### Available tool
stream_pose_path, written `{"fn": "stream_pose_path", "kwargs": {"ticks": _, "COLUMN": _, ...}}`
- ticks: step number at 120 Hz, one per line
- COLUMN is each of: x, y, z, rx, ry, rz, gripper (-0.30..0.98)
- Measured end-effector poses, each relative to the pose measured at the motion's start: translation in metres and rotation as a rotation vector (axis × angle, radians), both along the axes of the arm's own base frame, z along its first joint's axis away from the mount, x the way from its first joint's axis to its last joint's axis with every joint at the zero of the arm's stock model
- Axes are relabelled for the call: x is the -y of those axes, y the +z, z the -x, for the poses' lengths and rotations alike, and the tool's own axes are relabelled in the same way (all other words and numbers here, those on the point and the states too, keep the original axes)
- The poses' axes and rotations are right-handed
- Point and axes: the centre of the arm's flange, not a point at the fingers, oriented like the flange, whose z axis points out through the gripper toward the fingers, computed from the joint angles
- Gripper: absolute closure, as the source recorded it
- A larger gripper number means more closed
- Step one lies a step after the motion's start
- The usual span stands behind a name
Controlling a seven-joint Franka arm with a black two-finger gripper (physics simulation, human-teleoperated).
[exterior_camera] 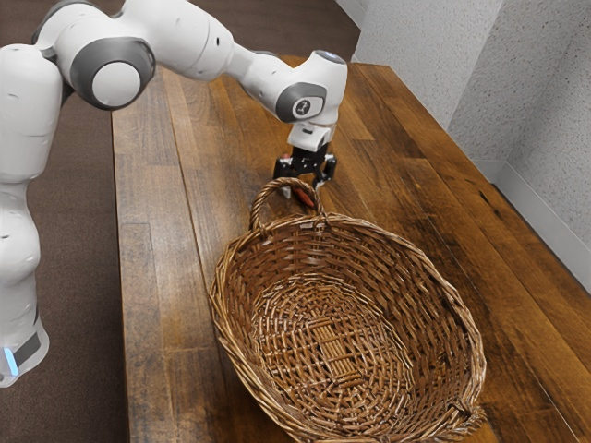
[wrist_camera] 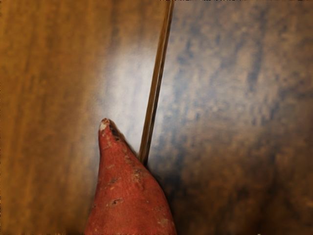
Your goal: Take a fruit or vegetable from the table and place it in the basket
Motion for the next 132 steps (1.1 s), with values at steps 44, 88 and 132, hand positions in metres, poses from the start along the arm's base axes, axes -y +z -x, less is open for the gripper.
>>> {"fn": "stream_pose_path", "kwargs": {"ticks": 44, "x": 0.000, "y": 0.004, "z": -0.001, "rx": 0.008, "ry": 0.034, "rz": 0.001, "gripper": 0.52}}
{"fn": "stream_pose_path", "kwargs": {"ticks": 88, "x": 0.007, "y": 0.063, "z": 0.009, "rx": 0.061, "ry": 0.074, "rz": -0.010, "gripper": 0.54}}
{"fn": "stream_pose_path", "kwargs": {"ticks": 132, "x": 0.033, "y": 0.202, "z": 0.034, "rx": 0.177, "ry": 0.089, "rz": -0.037, "gripper": 0.54}}
